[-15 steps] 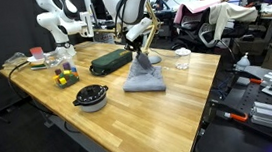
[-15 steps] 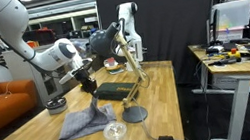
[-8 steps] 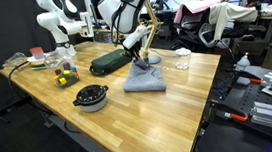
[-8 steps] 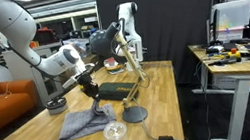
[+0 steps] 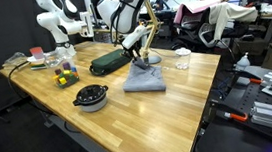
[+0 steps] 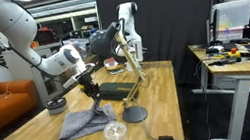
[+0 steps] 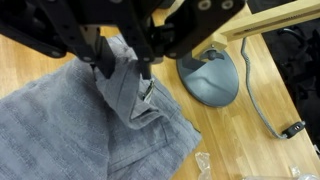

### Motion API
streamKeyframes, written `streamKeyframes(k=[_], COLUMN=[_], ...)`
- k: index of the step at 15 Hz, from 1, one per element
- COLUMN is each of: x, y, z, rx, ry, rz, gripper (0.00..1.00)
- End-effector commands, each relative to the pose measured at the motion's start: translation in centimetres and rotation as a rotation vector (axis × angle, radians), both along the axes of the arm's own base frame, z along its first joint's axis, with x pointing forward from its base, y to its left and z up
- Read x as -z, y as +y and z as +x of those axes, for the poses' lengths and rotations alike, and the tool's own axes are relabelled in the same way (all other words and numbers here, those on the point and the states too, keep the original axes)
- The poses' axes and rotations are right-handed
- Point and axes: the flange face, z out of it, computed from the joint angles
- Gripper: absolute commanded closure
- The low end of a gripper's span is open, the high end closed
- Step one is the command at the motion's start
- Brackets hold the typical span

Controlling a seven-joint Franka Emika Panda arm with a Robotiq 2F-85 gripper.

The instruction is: Fold the grey towel in half

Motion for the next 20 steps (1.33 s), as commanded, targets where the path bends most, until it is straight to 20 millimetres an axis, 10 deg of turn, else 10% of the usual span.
streamKeyframes(k=[1,10,11,12,13,17,18,20], x=[0.00,0.00,0.00,-0.34,0.05,0.04,0.04,0.45], y=[0.07,0.07,0.07,0.34,0.21,0.52,0.52,0.58], z=[0.06,0.06,0.06,-0.14,0.03,-0.02,-0.02,-0.67], rx=[0.001,0.001,0.001,-0.005,-0.003,-0.007,-0.007,0.019], ry=[0.001,0.001,0.001,-0.004,0.001,0.000,0.000,0.012], rz=[0.000,0.000,0.000,0.002,0.000,0.000,0.000,-0.002], gripper=[0.67,0.67,0.42,0.40,0.59,0.40,0.15,0.07])
